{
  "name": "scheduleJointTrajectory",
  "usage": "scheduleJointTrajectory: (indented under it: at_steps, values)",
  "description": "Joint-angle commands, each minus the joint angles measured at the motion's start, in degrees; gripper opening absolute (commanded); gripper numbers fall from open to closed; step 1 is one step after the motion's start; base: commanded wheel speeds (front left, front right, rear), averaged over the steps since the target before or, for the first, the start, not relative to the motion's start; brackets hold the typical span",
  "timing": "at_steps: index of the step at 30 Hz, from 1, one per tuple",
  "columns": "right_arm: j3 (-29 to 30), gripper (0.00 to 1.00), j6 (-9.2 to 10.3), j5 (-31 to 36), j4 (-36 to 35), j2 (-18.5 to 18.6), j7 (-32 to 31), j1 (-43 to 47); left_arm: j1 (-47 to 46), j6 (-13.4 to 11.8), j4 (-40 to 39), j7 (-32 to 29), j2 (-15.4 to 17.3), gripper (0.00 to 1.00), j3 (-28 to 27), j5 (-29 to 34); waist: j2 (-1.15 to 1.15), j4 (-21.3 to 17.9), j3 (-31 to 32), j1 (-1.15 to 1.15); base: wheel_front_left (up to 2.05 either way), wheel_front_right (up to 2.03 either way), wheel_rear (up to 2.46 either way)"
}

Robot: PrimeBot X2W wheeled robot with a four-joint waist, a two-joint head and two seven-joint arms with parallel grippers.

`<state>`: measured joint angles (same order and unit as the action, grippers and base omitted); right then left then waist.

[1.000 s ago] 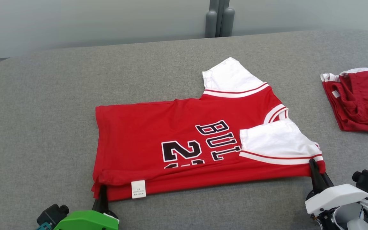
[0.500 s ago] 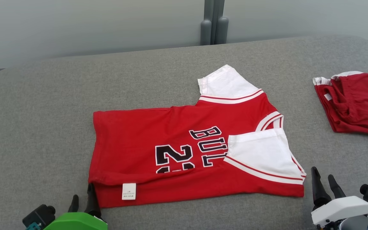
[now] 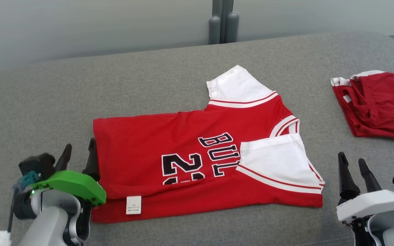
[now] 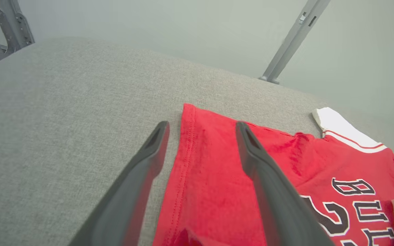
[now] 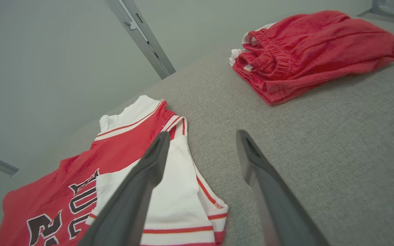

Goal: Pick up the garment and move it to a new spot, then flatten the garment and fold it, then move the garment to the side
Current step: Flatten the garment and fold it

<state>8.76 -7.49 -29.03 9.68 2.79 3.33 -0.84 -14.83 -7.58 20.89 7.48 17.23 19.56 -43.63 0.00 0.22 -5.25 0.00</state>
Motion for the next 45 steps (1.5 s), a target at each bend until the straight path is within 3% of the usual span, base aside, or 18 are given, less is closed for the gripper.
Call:
scheduleJointTrajectory:
  at_steps: [1, 16, 33, 34, 35, 37, 41, 45]
  values:
    - [-0.2, 1.00, 0.00, 0.6, -0.6, 0.2, -0.3, -1.0, -1.7, -0.1, 0.6, -0.5, 0.9, 1.00, 0.5, 1.1, 0.00, -0.4, -0.8, 0.00, 0.00, 0.00, 0.00]
    - [-6.2, 1.00, 0.00, 3.0, -5.5, 0.9, -3.1, -9.0, -22.1, 2.4, 20.1, -8.5, 3.5, 1.00, 7.1, 8.6, 0.00, -4.3, -9.8, 0.00, 0.00, 0.00, 0.00]
    - [-8.6, 1.00, 0.00, 2.4, -6.1, 2.8, -4.2, -12.0, -30.4, 6.0, 34.6, -9.6, 2.9, 1.00, 11.0, 10.9, 0.00, -5.5, -12.4, 0.00, 0.00, 0.00, 0.00]
    - [-8.7, 1.00, 0.00, 2.4, -6.2, 3.0, -4.5, -12.3, -30.7, 6.2, 35.1, -9.8, 2.7, 0.97, 11.2, 11.0, 0.00, -5.5, -12.5, 0.00, 0.00, 0.00, 0.00]
    - [-8.9, 1.00, 0.00, 2.5, -6.3, 3.2, -4.7, -12.7, -31.0, 6.6, 35.7, -10.0, 2.5, 0.85, 11.5, 11.0, 0.00, -5.5, -12.6, 0.00, 0.00, 0.00, 0.00]
    - [-9.2, 1.00, 0.00, 2.7, -6.5, 3.6, -5.1, -13.3, -31.5, 7.2, 36.7, -10.3, 2.2, 0.49, 11.9, 11.1, 0.00, -5.5, -12.8, 0.00, 0.00, 0.00, 0.00]
    - [-9.3, 1.00, 0.00, 3.5, -7.2, 4.8, -6.1, -15.1, -32.7, 8.0, 38.0, -9.3, 1.6, 0.00, 12.8, 11.6, 0.00, -5.1, -12.9, 0.00, 0.00, 0.00, 0.00]
    - [-8.6, 1.00, 0.00, 4.9, -7.1, 6.2, -7.9, -18.2, -33.7, 9.1, 38.0, -7.7, 0.4, 0.00, 13.6, 12.1, 0.00, -3.6, -12.6, 0.00, 0.00, 0.00, 0.00]
